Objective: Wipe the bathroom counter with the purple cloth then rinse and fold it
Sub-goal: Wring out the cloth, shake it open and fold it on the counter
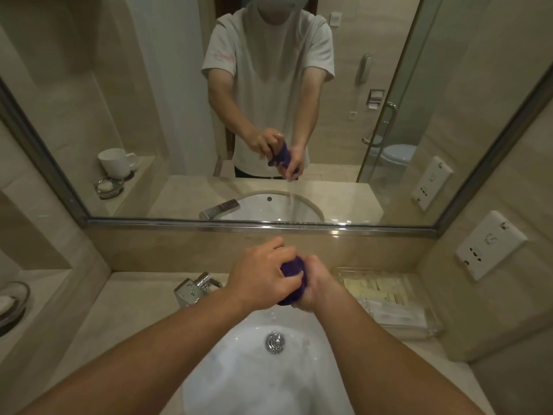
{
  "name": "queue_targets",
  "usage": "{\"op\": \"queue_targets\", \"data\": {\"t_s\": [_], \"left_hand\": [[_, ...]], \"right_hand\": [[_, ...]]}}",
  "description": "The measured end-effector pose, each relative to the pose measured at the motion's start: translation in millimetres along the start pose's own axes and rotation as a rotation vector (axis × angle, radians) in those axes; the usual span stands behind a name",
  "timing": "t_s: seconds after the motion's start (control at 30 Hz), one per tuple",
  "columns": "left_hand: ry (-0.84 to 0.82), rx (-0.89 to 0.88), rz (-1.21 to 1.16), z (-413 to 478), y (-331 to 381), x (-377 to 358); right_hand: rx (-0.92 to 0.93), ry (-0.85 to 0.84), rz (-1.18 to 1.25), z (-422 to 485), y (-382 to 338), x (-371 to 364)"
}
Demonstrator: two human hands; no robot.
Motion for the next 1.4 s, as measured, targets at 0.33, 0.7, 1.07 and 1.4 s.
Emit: {"op": "queue_targets", "data": {"t_s": [0.33, 0.7, 1.07, 1.4], "left_hand": [[0.150, 1.107, -1.118, -66.2, -66.9, -42.9], [0.530, 1.463, -2.106, -84.6, -19.1, -87.1], [0.730, 1.203, -1.301, -85.0, -59.5, -48.3], [0.168, -0.122, -0.152, -6.0, 40.8, 27.4]], "right_hand": [[0.461, 0.210, 0.181, -10.9, -39.0, 15.1], [0.993, 0.427, -0.128, -72.4, -48.2, 7.2], [0.431, 0.232, 0.477, -17.3, -4.8, 19.8], [0.048, -0.331, 0.316, -12.8, -0.9, -33.7]]}}
Point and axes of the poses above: each hand's wrist, its own z-axis towards the middle knuckle, its own x-axis out of the back of the hand, y = z × x, the point moved 10 cm from there along z, towards the middle knuckle, and after that the axes turned 4 degrees about -y, right-handed, at the moved point
